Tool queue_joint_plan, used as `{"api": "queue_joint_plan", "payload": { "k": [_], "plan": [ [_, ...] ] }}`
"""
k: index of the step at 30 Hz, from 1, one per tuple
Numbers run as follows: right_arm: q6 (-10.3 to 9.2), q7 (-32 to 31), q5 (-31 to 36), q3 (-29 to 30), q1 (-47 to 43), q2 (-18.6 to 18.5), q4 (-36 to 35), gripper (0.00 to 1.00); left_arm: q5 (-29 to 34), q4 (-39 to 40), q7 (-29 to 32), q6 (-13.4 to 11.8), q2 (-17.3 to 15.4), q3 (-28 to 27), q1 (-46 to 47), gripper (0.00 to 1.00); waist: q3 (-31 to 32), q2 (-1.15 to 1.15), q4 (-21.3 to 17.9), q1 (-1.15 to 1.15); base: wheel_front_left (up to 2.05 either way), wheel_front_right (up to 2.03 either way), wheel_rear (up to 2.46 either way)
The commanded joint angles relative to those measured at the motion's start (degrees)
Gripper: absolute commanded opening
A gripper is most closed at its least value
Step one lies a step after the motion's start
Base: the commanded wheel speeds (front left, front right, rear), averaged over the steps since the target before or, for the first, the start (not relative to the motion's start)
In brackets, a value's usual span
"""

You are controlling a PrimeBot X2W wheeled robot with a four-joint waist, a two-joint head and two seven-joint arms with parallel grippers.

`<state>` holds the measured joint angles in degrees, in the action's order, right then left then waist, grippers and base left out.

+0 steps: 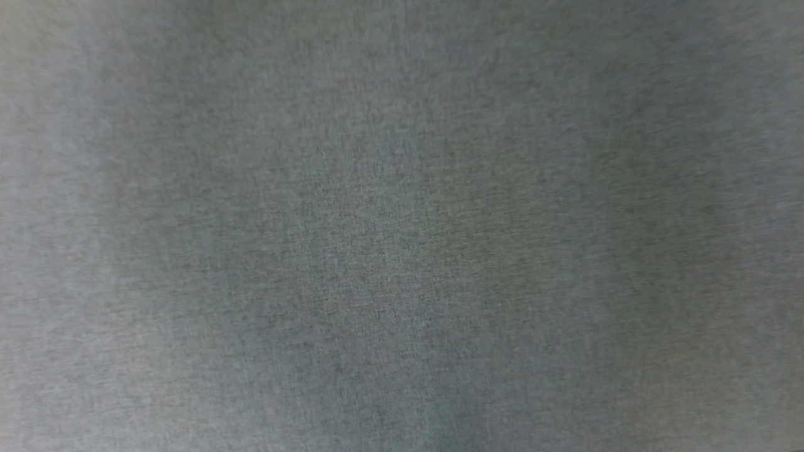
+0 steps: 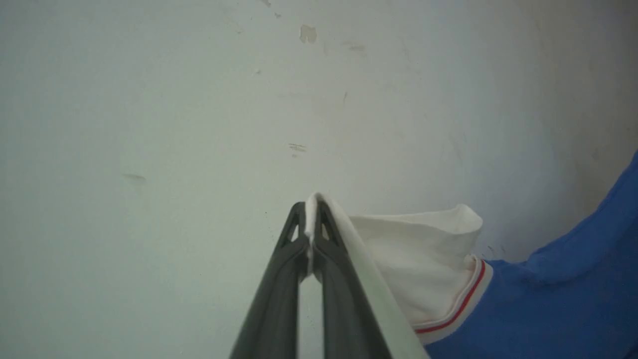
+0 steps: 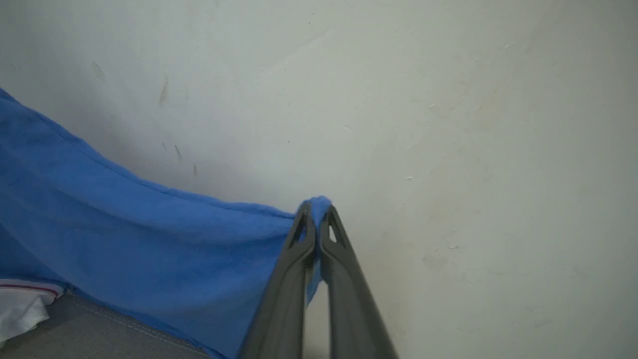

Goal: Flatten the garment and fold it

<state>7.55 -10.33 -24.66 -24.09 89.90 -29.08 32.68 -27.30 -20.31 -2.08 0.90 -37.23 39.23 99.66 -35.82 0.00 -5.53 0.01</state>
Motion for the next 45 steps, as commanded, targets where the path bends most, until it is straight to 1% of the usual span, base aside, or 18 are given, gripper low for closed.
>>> {"api": "queue_joint_plan", "payload": {
  "k": [1,3,6,8,11,13,15,17,19,21,23,27,30,33,37,40,42,45],
  "plan": [
    [-0.06,1.0,-0.8,-1.1,-1.1,-0.4,0.1,0.0,-0.5,-0.4,-1.3,0.6,0.3,0.2,-1.6,0.0,-4.2,0.0,0.9,-0.01,0.0,0.0,0.0],
    [-0.06,2.8,-2.7,-3.3,-2.8,-1.6,-0.6,0.0,-1.9,-0.6,-3.3,2.1,0.7,0.5,-3.8,0.0,-4.8,0.0,1.4,-0.01,0.0,0.0,0.0],
    [-0.06,5.4,-6.3,-6.1,-6.0,-4.0,-3.4,0.0,-3.3,1.0,-5.3,4.1,0.3,2.3,-8.0,0.0,-5.1,0.0,2.1,-0.01,0.0,0.0,0.0],
    [-0.06,6.8,-9.0,-7.5,-9.0,-6.2,-6.4,0.0,-4.0,3.2,-6.3,4.8,-0.6,3.8,-11.5,0.0,-4.6,0.0,2.6,-0.01,0.0,0.0,0.0],
    [-0.06,8.5,-12.7,-8.2,-15.3,-10.1,-11.6,0.0,-6.3,7.8,-7.2,5.1,-2.3,5.0,-18.5,0.0,-3.1,0.0,3.2,-0.01,0.0,0.0,0.0],
    [-0.06,9.6,-14.9,-7.2,-20.5,-12.6,-15.2,0.0,-8.0,11.6,-7.3,4.2,-3.9,5.5,-23.9,0.0,-1.8,0.0,3.5,-0.01,0.0,0.0,0.0],
    [-0.06,10.5,-16.8,-5.4,-26.9,-14.7,-18.1,0.0,-9.0,15.7,-7.1,2.7,-5.8,6.5,-29.7,0.0,-0.2,0.0,3.8,-0.01,0.0,0.0,0.0],
    [-0.06,11.4,-18.5,-2.8,-33.9,-15.9,-20.5,0.0,-10.6,19.7,-7.5,0.1,-7.5,6.9,-35.8,0.0,1.5,0.0,3.8,-0.01,0.0,0.0,0.0],
    [-0.06,12.1,-19.5,0.1,-41.6,-16.1,-22.3,0.0,-11.1,23.6,-7.5,-2.6,-9.4,8.0,-41.9,0.0,3.4,0.0,3.7,-0.01,0.0,0.0,0.0],
    [-0.06,12.8,-19.9,3.7,-49.2,-15.5,-23.6,0.0,-11.9,27.1,-7.6,-5.6,-10.4,9.5,-48.4,0.0,5.2,0.0,3.6,-0.01,0.0,0.0,0.0],
    [-0.06,13.1,-20.0,7.3,-56.8,-14.0,-24.7,0.0,-12.1,29.7,-7.5,-8.6,-11.0,11.6,-54.5,0.0,7.0,0.0,3.5,-0.01,0.0,0.0,0.0],
    [-0.06,13.1,-18.2,13.6,-69.7,-9.6,-25.9,0.0,-15.0,31.3,-7.8,-13.8,-9.7,15.7,-66.3,0.0,10.5,0.0,3.2,-0.01,0.0,0.0,0.0],
    [-0.06,12.5,-16.2,17.0,-77.6,-5.6,-26.3,0.0,-18.3,29.9,-7.2,-16.3,-8.1,18.2,-73.5,0.0,12.8,0.0,3.2,-0.01,0.0,0.0,0.0],
    [-0.06,11.2,-14.6,19.0,-84.6,-1.5,-26.3,0.0,-23.1,27.1,-6.6,-17.1,-6.9,19.2,-79.2,0.0,15.1,0.0,3.3,-0.01,0.0,0.0,0.0],
    [-0.06,9.7,-12.1,21.3,-91.6,2.8,-25.2,0.0,-30.4,23.8,-4.4,-17.0,-6.1,20.0,-85.9,0.0,18.1,0.0,3.2,-0.01,0.0,0.0,0.0],
    [-0.06,7.1,-9.7,21.6,-96.1,3.8,-23.6,0.0,-36.8,22.4,-1.7,-16.4,-5.9,20.3,-90.5,0.0,20.1,0.0,3.1,-0.01,0.0,0.0,0.0],
    [-0.06,5.0,-9.8,21.8,-98.5,4.4,-22.4,0.0,-40.4,21.7,0.9,-16.2,-6.0,20.8,-93.1,0.0,21.2,0.0,3.1,-0.01,0.0,0.0,0.0],
    [-0.06,2.1,-10.0,21.5,-101.5,4.2,-20.9,0.0,-44.5,21.0,3.8,-16.2,-6.1,21.4,-95.9,0.0,22.8,0.0,3.3,-0.01,0.0,0.0,0.0]
  ]
}}
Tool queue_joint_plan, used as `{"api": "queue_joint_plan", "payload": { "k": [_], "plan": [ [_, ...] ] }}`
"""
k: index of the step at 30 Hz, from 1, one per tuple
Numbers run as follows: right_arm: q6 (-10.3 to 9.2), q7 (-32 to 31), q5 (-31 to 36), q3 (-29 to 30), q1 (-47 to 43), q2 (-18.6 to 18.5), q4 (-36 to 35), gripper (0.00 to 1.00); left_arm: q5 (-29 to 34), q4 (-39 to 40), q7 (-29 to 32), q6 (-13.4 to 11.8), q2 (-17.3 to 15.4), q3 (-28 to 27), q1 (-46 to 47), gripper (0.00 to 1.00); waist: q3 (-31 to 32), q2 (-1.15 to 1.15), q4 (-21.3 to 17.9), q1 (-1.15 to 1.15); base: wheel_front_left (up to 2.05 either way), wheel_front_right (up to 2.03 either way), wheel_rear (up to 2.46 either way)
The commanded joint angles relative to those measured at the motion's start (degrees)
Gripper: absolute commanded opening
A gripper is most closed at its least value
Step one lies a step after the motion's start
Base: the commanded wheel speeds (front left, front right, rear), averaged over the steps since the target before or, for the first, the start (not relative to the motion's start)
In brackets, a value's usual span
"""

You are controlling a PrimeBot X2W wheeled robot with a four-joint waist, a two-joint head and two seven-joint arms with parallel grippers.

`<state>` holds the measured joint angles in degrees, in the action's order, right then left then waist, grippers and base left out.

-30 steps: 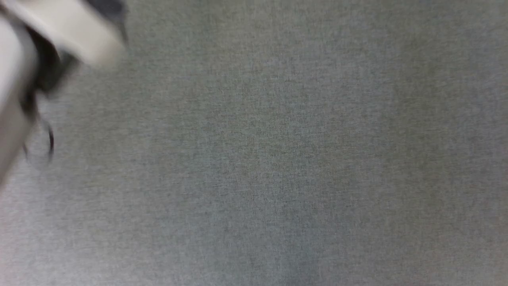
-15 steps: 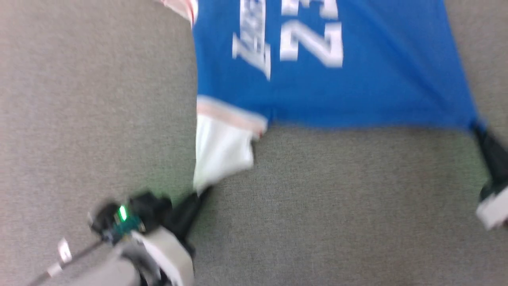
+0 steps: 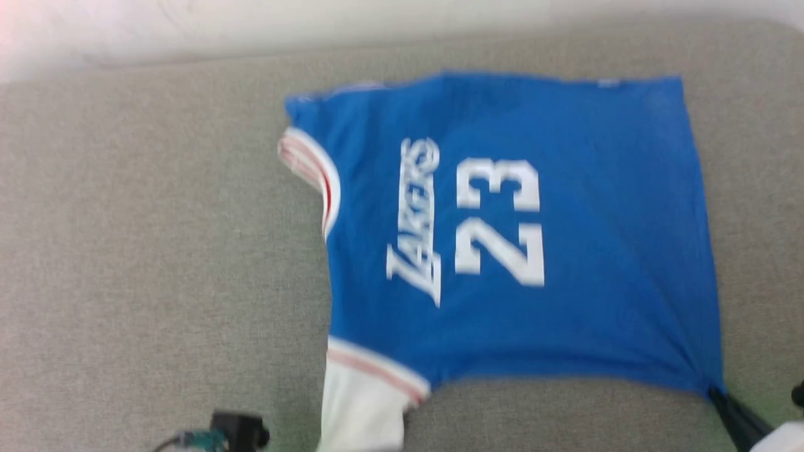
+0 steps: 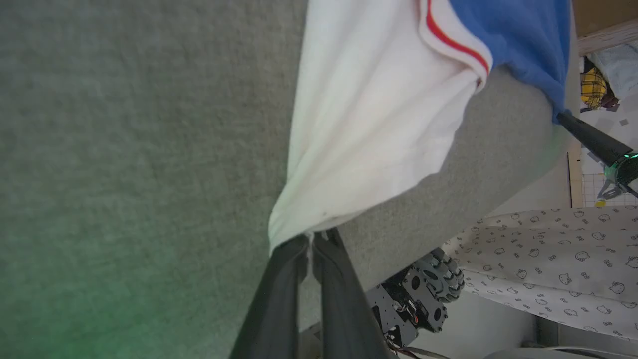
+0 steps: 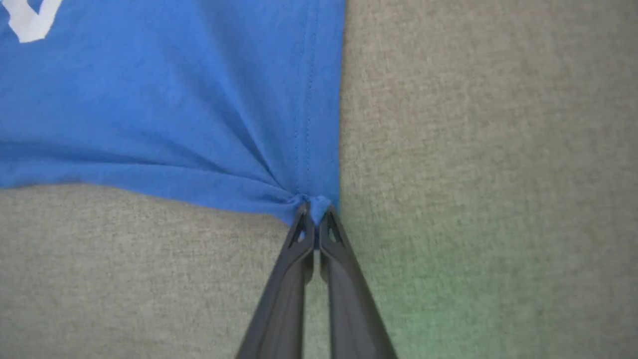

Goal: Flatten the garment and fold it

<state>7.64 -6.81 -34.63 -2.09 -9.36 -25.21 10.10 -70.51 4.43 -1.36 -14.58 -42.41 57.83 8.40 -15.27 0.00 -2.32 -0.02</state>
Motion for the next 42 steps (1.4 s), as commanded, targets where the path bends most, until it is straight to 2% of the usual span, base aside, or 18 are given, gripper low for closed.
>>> {"api": "queue_joint_plan", "payload": {
  "k": [1,8,19,30,34,39,42],
  "plan": [
    [-0.15,-2.4,-0.4,-0.4,-3.1,0.5,2.3,0.0,-2.5,-4.0,4.0,-0.7,-1.0,3.0,-5.5,0.0,2.8,0.0,0.1,0.02,0.0,0.0,0.0],
    [-0.15,-9.5,-1.6,-1.7,-7.8,1.0,4.6,0.0,-8.0,-5.0,7.2,-0.8,-0.8,3.8,-9.9,0.0,5.3,0.0,0.5,0.02,0.0,0.0,0.0],
    [-0.15,-21.1,-4.0,0.1,-13.8,2.6,2.3,0.0,-8.1,-2.8,6.1,-1.8,-2.3,2.9,-10.9,0.0,7.8,0.0,0.8,0.02,0.0,0.0,0.0],
    [-0.15,-22.3,-1.9,3.0,-15.8,4.8,-2.8,0.0,-4.5,1.8,1.6,-4.1,-4.1,1.1,-9.8,0.0,8.9,0.0,0.2,0.02,0.0,0.0,0.0],
    [-0.15,-21.1,-2.1,2.9,-14.4,5.1,-5.5,0.0,-0.9,3.3,-2.5,-4.3,-4.8,-0.7,-7.6,0.0,8.7,0.0,0.4,0.02,0.0,0.0,0.0],
    [-0.15,-20.0,-2.7,2.5,-8.0,2.6,-13.1,0.0,4.5,6.6,-7.0,-5.2,-6.5,-4.8,-1.1,0.0,8.5,0.0,0.4,0.02,0.0,0.0,0.0],
    [-0.15,-20.8,-2.9,2.2,-1.5,-0.8,-19.2,0.0,8.0,9.8,-6.8,-6.8,-8.7,-7.4,4.7,0.0,8.6,0.0,0.1,0.02,0.0,0.0,0.0]
  ]
}}
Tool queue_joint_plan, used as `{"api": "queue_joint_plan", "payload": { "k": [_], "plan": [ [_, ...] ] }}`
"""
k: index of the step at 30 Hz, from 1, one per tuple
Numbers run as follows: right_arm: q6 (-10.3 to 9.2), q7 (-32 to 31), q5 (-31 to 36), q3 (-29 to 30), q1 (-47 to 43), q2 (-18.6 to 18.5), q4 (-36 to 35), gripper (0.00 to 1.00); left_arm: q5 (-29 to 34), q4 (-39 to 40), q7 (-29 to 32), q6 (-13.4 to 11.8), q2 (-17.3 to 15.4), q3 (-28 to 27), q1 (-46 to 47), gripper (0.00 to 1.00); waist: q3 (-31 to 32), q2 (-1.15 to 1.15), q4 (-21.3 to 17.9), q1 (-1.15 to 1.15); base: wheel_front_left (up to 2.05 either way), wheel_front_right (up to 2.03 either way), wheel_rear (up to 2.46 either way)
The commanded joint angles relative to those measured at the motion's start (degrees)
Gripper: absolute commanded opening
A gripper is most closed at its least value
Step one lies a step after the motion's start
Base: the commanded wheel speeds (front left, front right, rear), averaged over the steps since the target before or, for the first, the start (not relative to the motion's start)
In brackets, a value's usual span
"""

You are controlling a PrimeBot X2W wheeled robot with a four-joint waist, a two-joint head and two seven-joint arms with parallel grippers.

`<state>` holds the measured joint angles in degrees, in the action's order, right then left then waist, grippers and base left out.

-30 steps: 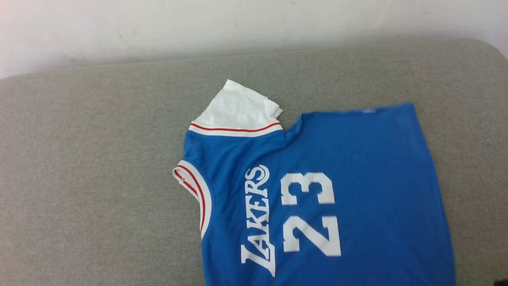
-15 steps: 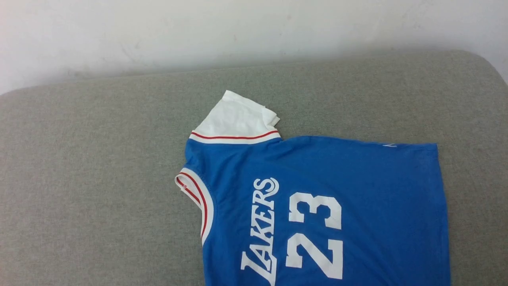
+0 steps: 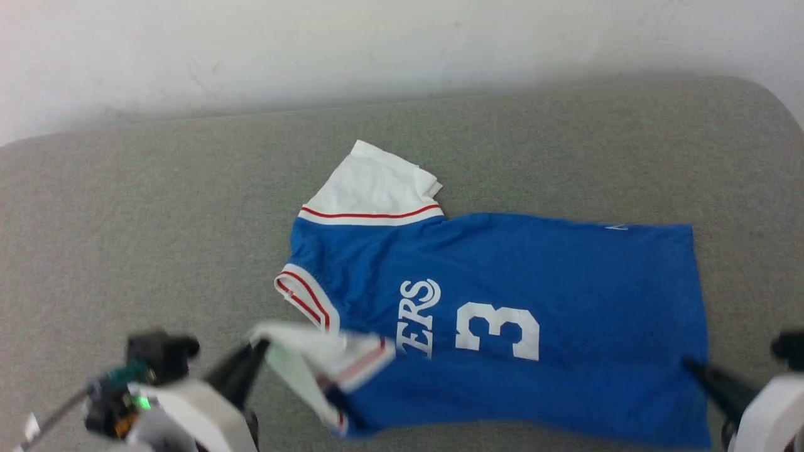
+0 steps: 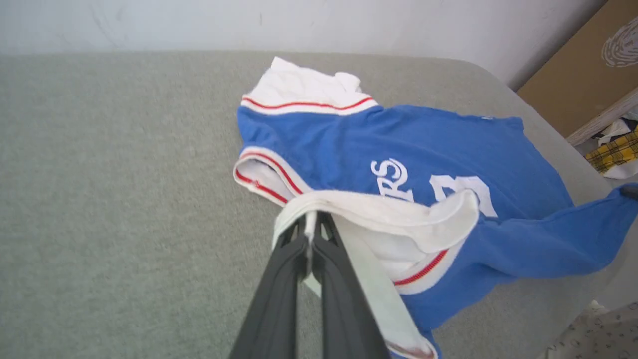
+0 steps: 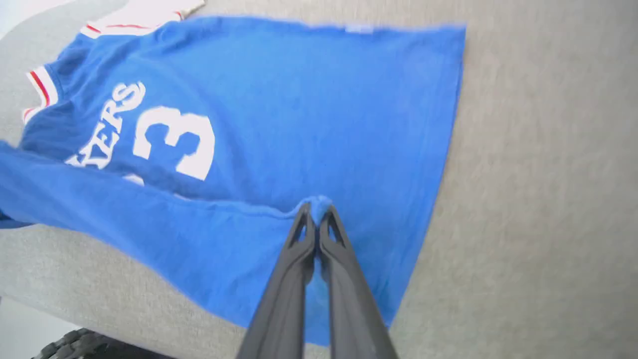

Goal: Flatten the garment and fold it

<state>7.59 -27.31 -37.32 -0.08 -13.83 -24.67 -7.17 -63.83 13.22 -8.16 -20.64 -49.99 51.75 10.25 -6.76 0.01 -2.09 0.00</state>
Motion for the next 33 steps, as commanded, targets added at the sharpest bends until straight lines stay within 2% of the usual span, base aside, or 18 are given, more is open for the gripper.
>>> {"api": "queue_joint_plan", "payload": {
  "k": [1,5,8,10,13,14,15,20,22,25,30,33],
  "plan": [
    [-0.1,-0.9,-0.1,0.0,5.5,-2.6,-3.9,0.0,2.4,2.1,0.5,-1.4,-1.9,-2.2,4.9,0.0,0.1,-0.01,-0.2,0.0,0.0,0.0,0.0],
    [-0.1,-3.6,-0.6,-1.3,18.4,-7.7,-9.7,0.0,5.5,6.2,5.4,-2.9,-5.2,-5.5,14.7,0.0,-0.6,-0.01,-0.6,0.0,0.0,0.0,0.0],
    [-0.1,-5.0,-0.5,-4.2,30.9,-11.4,-10.7,0.0,7.0,6.6,10.7,-1.9,-6.5,-7.8,23.7,0.0,-2.2,-0.01,-0.9,0.0,0.0,0.0,0.0],
    [-0.1,-5.5,-0.6,-6.3,40.2,-12.2,-9.3,0.0,9.3,5.5,14.8,-0.6,-7.5,-8.6,30.8,0.0,-3.5,-0.01,-1.2,0.0,0.0,0.0,0.0],
    [-0.1,-5.3,0.1,-9.8,54.1,-12.8,-4.7,0.0,11.2,1.9,19.6,1.2,-6.2,-10.4,41.5,0.0,-5.3,-0.01,-1.5,0.0,0.0,0.0,0.0],
    [-0.1,-5.3,0.1,-9.8,54.1,-12.8,-4.7,0.0,11.2,1.9,19.6,1.2,-6.2,-10.4,41.5,0.0,-5.3,-0.01,-1.5,0.0,0.0,0.0,0.0],
    [-0.1,-5.0,0.6,-11.2,58.5,-12.9,-2.7,0.0,11.8,0.5,20.9,1.9,-5.3,-10.9,45.1,0.0,-5.9,-0.01,-1.6,0.0,0.0,0.0,0.0],
    [-0.1,-2.9,1.8,-16.8,76.2,-10.3,8.2,0.0,14.7,-8.4,26.1,4.4,-1.0,-12.1,60.8,0.0,-8.4,-0.01,-2.7,0.0,0.0,0.0,0.0],
    [-0.1,-2.7,2.3,-19.0,81.9,-9.1,12.6,0.0,17.5,-11.8,28.3,6.1,-0.5,-11.4,66.8,0.0,-9.9,-0.01,-3.5,0.0,0.0,0.0,0.0],
    [-0.1,-1.4,3.8,-21.1,89.6,-7.0,19.0,0.0,21.2,-17.1,29.5,6.8,1.3,-11.3,75.0,0.0,-12.5,-0.01,-4.8,0.0,0.0,0.0,0.0],
    [-0.1,5.2,8.2,-22.1,100.6,-2.6,29.6,0.0,27.8,-26.0,23.4,6.8,5.7,-12.1,86.3,0.0,-16.5,-0.01,-6.4,0.0,0.0,0.0,0.0],
    [-0.1,8.1,10.1,-22.9,104.9,-0.3,34.8,0.0,29.8,-30.7,19.3,8.0,7.8,-12.2,90.8,0.0,-19.1,-0.01,-7.0,0.0,0.0,0.0,0.0]
  ]
}}
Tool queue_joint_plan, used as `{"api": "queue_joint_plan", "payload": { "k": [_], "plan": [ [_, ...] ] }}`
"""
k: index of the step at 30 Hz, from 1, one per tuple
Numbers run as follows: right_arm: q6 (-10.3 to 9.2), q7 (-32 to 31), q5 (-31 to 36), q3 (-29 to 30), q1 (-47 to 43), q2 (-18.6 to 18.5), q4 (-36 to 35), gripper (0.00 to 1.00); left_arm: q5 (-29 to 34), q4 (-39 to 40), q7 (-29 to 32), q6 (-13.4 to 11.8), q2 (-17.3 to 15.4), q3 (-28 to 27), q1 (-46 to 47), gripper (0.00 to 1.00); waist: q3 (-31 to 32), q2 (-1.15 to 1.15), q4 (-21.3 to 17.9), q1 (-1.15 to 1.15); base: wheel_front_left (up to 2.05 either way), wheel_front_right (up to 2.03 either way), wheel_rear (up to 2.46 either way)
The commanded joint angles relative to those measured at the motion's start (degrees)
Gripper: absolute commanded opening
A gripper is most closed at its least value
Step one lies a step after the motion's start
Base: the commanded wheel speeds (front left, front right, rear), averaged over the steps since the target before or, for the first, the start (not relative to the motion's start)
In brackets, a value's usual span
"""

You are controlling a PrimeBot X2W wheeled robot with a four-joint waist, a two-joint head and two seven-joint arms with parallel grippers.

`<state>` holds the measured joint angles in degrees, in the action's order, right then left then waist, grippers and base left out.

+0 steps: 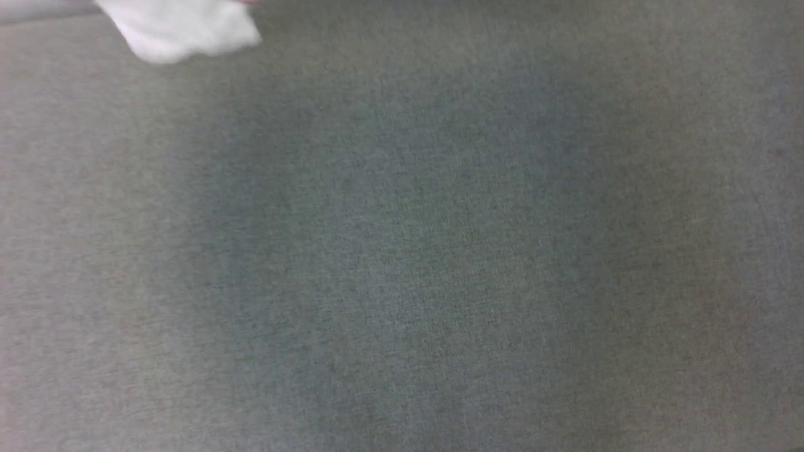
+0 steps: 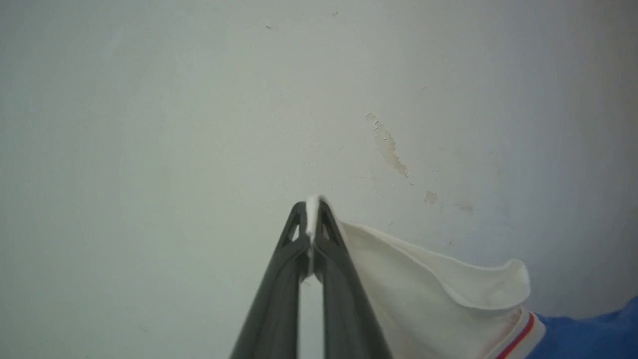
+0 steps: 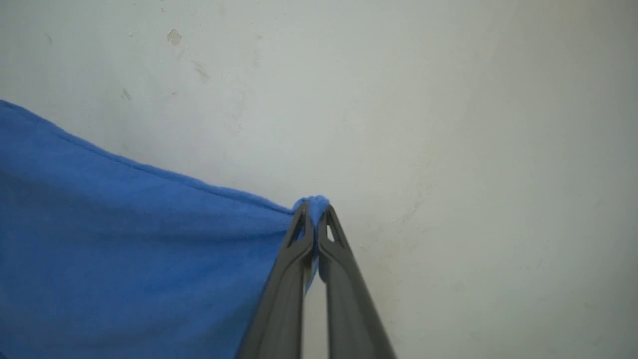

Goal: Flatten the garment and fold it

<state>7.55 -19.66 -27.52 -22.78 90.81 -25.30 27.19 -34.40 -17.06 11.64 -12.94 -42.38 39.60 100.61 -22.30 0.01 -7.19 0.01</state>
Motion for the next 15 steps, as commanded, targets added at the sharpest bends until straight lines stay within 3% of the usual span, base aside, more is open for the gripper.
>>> {"api": "queue_joint_plan", "payload": {
  "k": [1,8,15],
  "plan": [
    [-0.06,1.5,0.8,-0.3,1.4,0.9,1.9,0.0,0.8,-1.7,-1.6,0.8,0.8,0.0,1.6,0.0,-4.5,-0.01,-2.0,-0.01,0.0,0.0,0.0],
    [-0.06,7.5,2.6,-2.1,6.5,1.9,8.7,0.0,3.3,-6.5,-8.2,3.2,3.3,0.5,7.0,0.0,-12.3,-0.01,-1.1,-0.01,0.0,0.0,0.0],
    [-0.06,13.8,2.7,-4.9,8.7,0.0,11.1,0.0,3.6,-8.8,-15.5,6.0,4.6,0.5,8.2,0.0,-19.4,-0.01,0.6,-0.01,0.0,0.0,0.0]
  ]
}}
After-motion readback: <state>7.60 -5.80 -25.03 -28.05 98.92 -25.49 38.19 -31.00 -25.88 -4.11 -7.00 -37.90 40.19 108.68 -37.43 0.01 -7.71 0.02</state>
